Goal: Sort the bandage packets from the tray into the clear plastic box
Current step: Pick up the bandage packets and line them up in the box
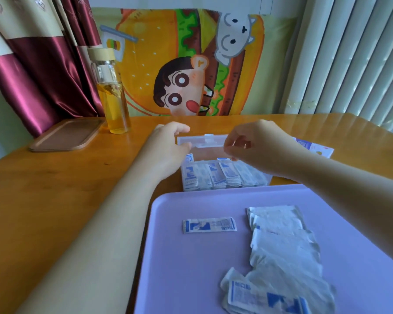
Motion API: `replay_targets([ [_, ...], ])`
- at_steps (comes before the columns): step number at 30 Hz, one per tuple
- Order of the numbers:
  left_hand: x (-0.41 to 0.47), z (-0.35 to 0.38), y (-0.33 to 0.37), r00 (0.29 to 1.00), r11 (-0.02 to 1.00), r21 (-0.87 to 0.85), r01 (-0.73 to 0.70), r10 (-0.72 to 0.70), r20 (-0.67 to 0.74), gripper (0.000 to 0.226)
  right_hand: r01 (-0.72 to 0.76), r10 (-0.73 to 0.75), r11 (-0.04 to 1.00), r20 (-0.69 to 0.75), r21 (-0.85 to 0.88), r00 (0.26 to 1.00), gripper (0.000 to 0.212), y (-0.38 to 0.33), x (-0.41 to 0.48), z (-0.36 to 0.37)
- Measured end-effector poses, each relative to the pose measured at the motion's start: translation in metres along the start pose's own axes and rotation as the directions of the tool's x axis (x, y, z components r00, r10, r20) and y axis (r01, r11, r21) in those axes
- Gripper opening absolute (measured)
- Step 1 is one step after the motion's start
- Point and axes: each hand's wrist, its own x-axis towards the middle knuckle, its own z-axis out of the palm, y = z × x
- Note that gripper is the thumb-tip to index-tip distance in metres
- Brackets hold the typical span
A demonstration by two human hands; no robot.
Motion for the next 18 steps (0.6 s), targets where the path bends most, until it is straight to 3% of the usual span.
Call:
replay_targets([
  [2,-0.013,-0.004,0.008,0.997,0.999,0.024,-0.044,0.046,-0.064,0.035,0.029,-0.027,0.999,0.077,-0.023,0.997,0.011,0.002,-0.032,-0.005],
  [4,-0.028,-0.005,0.017,0.992,0.995,0.028,-0.101,0.103,-0.074,0.031,0.009,0.008,0.998,0.245,-0.069,0.969,0.003,0.01,-0.061,-0.01],
  [6,-0.044,-0.003,0.023,0.989,0.988,0.032,-0.151,0.151,-0.001,0.026,-0.01,0.068,0.99,0.415,-0.141,0.907,0.02,0.018,-0.083,-0.011],
  [8,-0.062,0.001,0.028,0.972,0.984,0.021,-0.177,0.171,0.162,0.021,-0.032,0.132,0.98,0.523,-0.196,0.842,0.041,0.023,-0.103,-0.009],
  [10,-0.081,0.007,0.035,0.905,0.981,0.03,-0.192,0.165,0.393,0.022,-0.059,0.164,0.977,0.552,-0.203,0.817,0.06,0.022,-0.119,-0.006],
  [13,-0.108,0.017,0.044,0.724,0.965,0.093,-0.246,0.119,0.679,0.041,-0.047,0.159,0.976,0.542,-0.214,0.825,0.081,0.017,-0.134,-0.005],
  [15,-0.122,0.026,0.046,0.643,0.947,0.128,-0.294,0.096,0.76,0.06,-0.038,0.133,0.982,0.527,-0.187,0.84,0.085,0.015,-0.141,-0.005],
  [18,-0.136,0.037,0.043,0.62,0.917,0.19,-0.352,0.076,0.781,0.07,-0.042,0.094,0.992,0.457,-0.123,0.884,0.083,0.011,-0.153,-0.004],
])
